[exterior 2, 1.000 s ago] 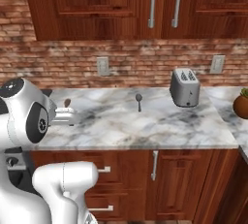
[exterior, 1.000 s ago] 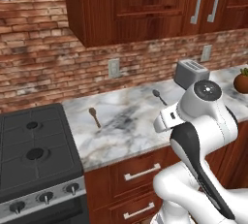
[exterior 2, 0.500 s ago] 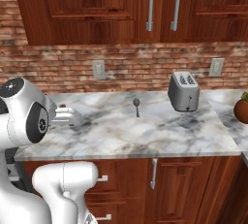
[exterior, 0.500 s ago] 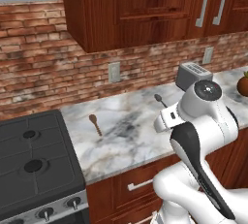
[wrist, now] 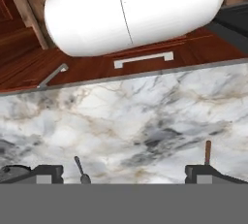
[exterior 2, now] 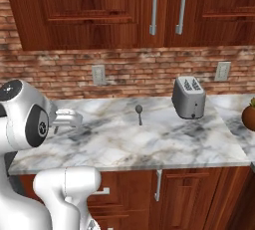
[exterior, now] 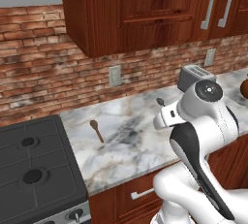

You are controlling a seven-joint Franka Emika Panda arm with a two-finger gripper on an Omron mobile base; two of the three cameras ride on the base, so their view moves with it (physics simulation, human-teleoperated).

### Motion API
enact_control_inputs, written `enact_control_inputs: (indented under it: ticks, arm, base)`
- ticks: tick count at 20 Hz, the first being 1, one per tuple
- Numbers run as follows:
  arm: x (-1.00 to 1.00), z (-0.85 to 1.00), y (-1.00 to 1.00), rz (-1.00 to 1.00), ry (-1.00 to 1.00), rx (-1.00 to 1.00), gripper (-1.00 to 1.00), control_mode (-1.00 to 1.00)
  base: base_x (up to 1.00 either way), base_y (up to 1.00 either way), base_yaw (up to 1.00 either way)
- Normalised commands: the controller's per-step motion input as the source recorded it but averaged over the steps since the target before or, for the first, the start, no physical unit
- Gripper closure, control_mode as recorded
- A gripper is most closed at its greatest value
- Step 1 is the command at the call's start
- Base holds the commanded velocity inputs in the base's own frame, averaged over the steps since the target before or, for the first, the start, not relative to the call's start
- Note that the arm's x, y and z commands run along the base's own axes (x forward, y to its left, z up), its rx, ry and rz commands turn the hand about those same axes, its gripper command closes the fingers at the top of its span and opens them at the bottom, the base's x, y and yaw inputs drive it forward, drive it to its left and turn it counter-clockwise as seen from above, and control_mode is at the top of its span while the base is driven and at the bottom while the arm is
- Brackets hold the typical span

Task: Organize the utensils by type. Pick up the wooden spoons from the counter and place them in the open cabinet. Then pick up the metallic utensils from the counter and place them in the open drawer.

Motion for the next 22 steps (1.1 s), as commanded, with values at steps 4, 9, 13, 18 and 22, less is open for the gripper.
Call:
enact_control_inputs:
  ticks: [4, 9, 13, 18, 22]
  arm:
    - [0.13, -0.04, 0.00, -0.01, -0.24, 0.18, -1.00, -1.00]
    - [0.26, -0.27, 0.07, 0.13, -0.08, 0.19, -1.00, -1.00]
    - [0.13, -0.38, 0.29, 0.20, 0.00, 0.03, -1.00, -1.00]
    - [0.06, -0.47, 0.73, 0.11, 0.00, -0.02, -1.00, -1.00]
    - [0.08, -0.37, 0.61, 0.02, 0.00, -0.01, -1.00, -1.00]
  base:
    - [0.00, 0.00, 0.00]
    - [0.00, 0.00, 0.00]
    - [0.00, 0.00, 0.00]
    - [0.00, 0.00, 0.00]
    - [0.00, 0.00, 0.00]
